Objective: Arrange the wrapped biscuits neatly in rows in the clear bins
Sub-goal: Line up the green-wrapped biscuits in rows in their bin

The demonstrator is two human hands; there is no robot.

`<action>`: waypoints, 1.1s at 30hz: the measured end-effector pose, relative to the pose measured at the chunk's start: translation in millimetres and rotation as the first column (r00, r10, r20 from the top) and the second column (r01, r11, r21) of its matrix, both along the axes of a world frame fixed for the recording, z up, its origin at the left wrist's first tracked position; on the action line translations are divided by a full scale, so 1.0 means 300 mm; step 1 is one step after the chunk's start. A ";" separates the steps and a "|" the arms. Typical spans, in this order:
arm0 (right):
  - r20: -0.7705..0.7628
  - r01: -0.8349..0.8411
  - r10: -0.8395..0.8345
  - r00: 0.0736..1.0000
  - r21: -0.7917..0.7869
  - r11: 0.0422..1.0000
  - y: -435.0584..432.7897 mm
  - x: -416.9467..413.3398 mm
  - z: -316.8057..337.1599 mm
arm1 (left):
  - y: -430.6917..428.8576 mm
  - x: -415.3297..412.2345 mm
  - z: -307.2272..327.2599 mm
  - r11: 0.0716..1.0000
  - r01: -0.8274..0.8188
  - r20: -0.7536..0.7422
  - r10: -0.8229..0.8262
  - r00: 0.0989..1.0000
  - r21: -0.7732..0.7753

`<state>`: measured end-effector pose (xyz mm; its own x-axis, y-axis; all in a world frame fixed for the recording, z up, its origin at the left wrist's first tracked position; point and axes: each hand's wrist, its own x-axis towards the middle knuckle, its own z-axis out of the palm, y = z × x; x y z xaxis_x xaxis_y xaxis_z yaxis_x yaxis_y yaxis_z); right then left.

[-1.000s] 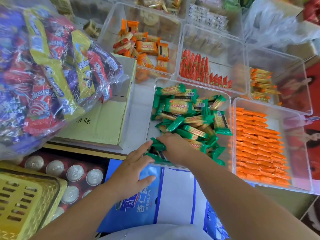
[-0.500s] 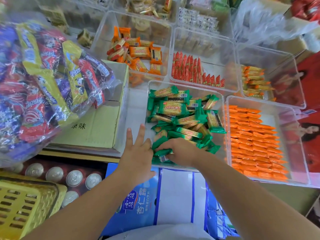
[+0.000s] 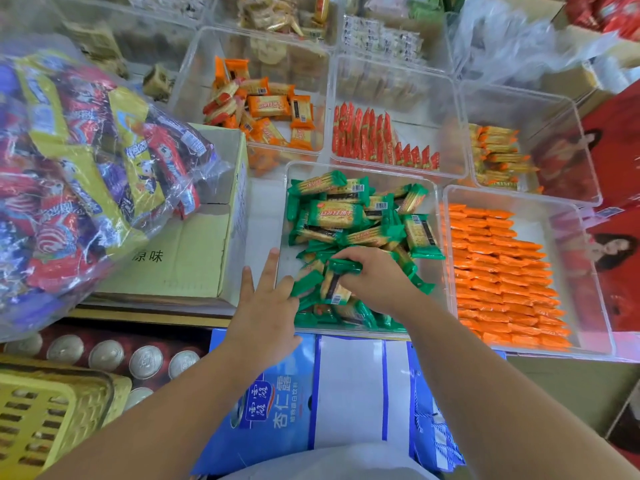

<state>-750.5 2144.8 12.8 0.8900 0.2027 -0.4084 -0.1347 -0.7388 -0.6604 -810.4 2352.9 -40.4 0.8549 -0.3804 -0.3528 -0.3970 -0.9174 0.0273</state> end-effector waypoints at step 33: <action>-0.231 -0.490 0.439 0.868 -0.260 0.832 0.198 0.037 -0.136 | 0.035 -0.139 -0.038 0.919 -0.185 0.079 0.225 0.971 -0.347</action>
<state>-739.3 2204.1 -27.9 0.6414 0.4208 -0.6415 0.1931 -0.8978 -0.3958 -852.1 2363.6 -52.0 0.9537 -0.2709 -0.1303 -0.2199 -0.9242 0.3124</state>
